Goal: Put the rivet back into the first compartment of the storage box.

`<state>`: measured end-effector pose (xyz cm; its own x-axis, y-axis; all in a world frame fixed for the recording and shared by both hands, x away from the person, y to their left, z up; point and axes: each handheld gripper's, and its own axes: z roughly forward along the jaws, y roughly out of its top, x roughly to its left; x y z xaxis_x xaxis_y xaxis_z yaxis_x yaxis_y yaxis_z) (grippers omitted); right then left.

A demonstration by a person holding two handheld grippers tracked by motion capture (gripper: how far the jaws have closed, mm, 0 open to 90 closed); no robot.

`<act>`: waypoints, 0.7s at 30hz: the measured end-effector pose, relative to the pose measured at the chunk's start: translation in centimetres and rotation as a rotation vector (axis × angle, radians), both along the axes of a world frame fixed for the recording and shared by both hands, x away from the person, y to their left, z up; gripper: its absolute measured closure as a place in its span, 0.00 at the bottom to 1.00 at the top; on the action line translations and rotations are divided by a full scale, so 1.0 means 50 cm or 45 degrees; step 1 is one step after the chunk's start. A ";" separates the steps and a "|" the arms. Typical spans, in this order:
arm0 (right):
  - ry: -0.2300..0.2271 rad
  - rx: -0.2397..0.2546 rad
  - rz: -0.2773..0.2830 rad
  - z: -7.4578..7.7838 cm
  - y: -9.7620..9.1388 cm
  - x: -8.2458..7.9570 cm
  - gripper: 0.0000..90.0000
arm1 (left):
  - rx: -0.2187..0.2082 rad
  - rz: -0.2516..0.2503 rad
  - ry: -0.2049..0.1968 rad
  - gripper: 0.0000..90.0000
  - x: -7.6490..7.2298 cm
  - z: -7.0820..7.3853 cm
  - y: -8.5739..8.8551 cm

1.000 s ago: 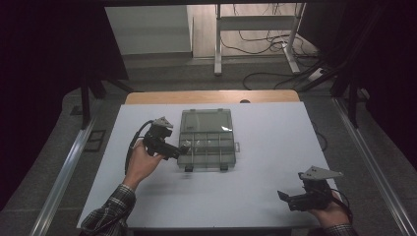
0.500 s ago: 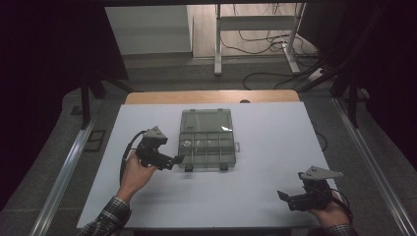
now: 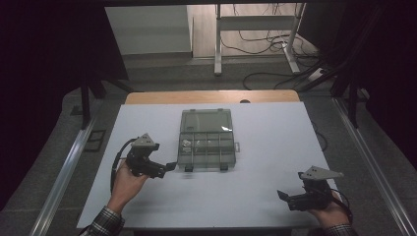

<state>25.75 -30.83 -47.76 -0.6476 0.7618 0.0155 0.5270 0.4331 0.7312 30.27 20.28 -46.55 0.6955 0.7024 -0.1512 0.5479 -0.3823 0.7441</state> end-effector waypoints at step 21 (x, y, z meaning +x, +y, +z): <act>-0.007 0.005 -0.004 0.001 0.001 -0.001 0.00 | 0.030 0.102 -0.012 0.00 -0.101 -0.012 0.063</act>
